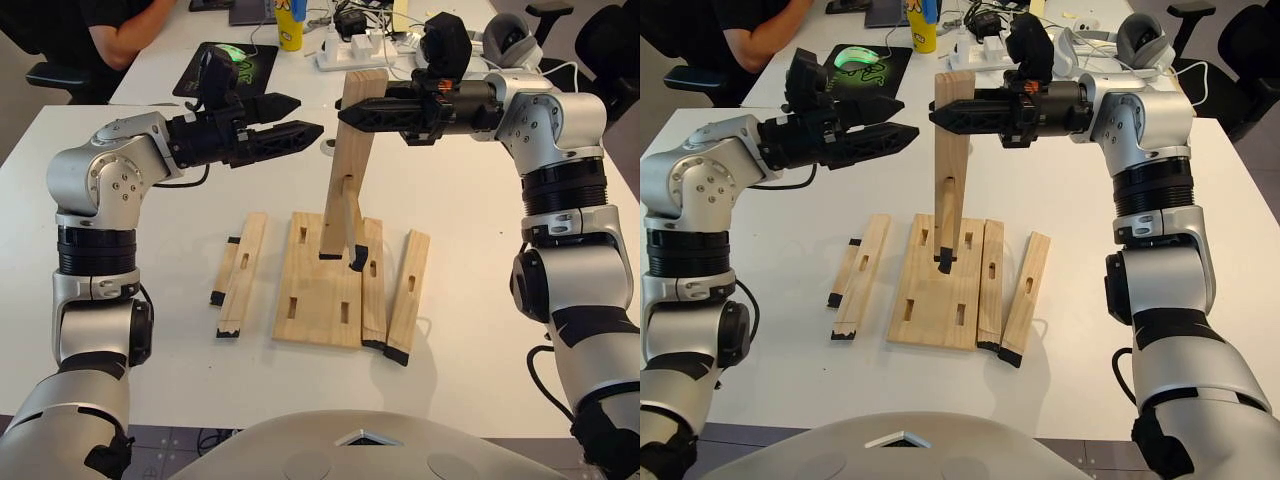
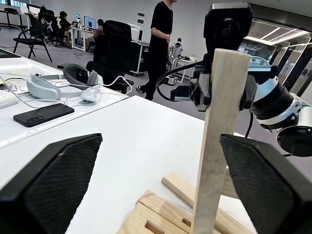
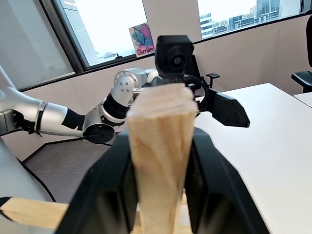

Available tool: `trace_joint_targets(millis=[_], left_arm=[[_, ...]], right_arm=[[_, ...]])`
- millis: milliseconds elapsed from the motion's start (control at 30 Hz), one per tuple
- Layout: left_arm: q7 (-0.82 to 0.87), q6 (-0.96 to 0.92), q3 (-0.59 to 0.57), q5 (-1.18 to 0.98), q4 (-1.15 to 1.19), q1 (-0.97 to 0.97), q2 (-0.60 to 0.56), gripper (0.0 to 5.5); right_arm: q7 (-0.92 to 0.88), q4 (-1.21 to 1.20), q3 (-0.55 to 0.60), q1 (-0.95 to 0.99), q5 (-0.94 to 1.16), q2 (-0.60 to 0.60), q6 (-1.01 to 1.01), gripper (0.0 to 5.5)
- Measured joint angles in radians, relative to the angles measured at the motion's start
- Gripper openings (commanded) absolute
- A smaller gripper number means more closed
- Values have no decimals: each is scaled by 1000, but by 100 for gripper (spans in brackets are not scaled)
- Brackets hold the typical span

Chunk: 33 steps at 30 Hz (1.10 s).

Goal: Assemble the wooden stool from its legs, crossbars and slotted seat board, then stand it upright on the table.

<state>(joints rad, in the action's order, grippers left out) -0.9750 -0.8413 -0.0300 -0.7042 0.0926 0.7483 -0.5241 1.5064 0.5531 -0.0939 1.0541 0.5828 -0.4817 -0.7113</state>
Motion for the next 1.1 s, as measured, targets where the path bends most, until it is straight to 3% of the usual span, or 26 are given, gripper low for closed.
trace_joint_targets(millis=[1100], left_arm=[[-37, -42, 46, -1, -36, 5, 8, 446]], right_arm=[[38, 28, 18, 34, -59, 25, 46, 104]])
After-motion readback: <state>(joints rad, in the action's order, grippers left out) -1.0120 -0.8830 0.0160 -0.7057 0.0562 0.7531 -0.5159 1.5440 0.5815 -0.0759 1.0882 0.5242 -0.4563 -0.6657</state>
